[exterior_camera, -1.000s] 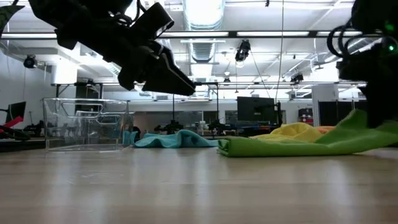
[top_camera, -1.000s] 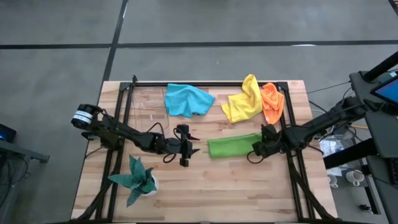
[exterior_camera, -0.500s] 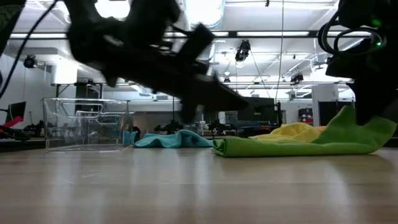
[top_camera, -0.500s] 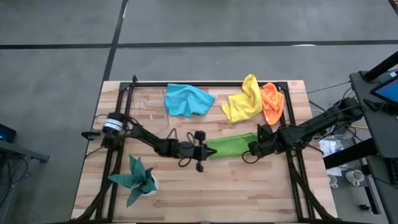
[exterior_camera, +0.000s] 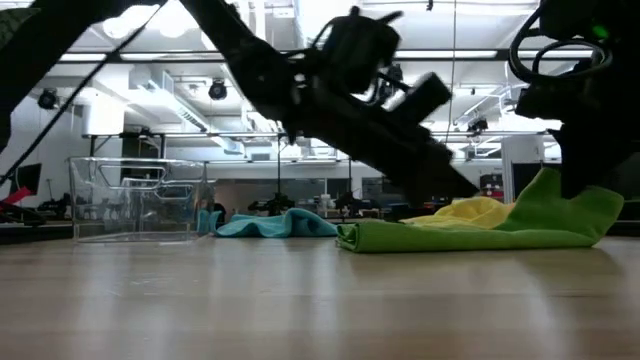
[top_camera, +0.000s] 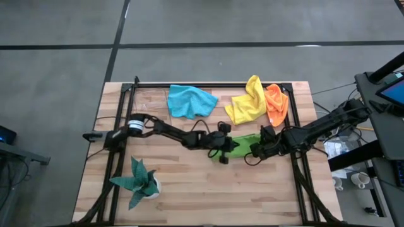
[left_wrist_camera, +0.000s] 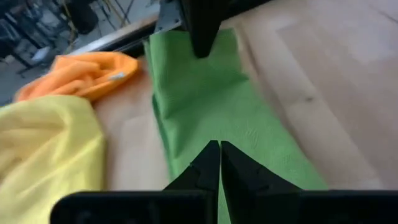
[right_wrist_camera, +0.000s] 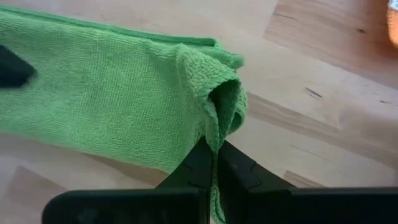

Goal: Roll microfiber towels into tight, uniform cylinder then place into a basket
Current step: Roll the green microfiber towel

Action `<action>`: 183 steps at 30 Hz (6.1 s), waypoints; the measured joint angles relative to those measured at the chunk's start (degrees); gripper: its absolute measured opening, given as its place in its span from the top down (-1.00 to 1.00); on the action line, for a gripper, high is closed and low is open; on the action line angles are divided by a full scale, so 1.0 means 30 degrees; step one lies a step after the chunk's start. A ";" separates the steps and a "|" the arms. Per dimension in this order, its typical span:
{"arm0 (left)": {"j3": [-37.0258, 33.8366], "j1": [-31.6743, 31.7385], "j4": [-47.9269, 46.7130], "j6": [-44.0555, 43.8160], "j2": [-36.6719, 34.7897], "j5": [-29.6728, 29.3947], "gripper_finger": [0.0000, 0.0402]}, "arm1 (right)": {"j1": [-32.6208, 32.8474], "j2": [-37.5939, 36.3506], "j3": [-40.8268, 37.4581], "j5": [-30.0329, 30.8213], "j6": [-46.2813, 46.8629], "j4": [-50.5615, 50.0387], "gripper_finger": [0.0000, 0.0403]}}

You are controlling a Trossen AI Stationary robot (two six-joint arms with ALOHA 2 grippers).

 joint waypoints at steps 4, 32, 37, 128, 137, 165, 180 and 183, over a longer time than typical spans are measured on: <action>0.1392 -0.0079 -0.0147 -0.0742 0.1088 0.0230 1.00 | 0.0000 0.0000 0.0000 0.0000 -0.0046 0.0437 0.96; 0.2262 0.0664 -0.1175 -0.1711 0.2433 -0.0530 1.00 | -0.1370 0.0000 -0.1271 0.0826 -0.1470 0.6397 0.96; 0.2050 0.0861 -0.1183 -0.2152 0.2593 -0.0506 1.00 | -0.1370 0.0000 -0.1260 0.0772 -0.1904 0.7058 0.96; 0.1589 0.0729 -0.9661 -0.0598 -0.1477 -0.2428 1.00 | -0.3439 0.2704 -0.1376 -0.2562 -1.3309 1.3869 0.01; -0.1811 0.0700 -0.5483 -0.0017 -0.3719 -0.2472 1.00 | -0.3446 0.4546 -0.1830 -0.2688 -1.4514 1.6583 0.12; -0.7149 0.1152 0.4304 -0.1137 -0.5238 0.0740 1.00 | -0.1842 0.0687 -0.2019 0.0531 -1.9339 1.7158 0.30; 0.0225 0.1152 0.1407 -0.2117 0.0389 0.1087 1.00 | -0.0998 -0.4160 -0.6678 0.6075 -1.4690 1.5778 0.95; 0.1098 0.1167 0.1424 -0.2158 0.0917 0.1027 1.00 | -0.1098 -0.5252 -0.7217 0.6197 -1.4153 1.5404 0.96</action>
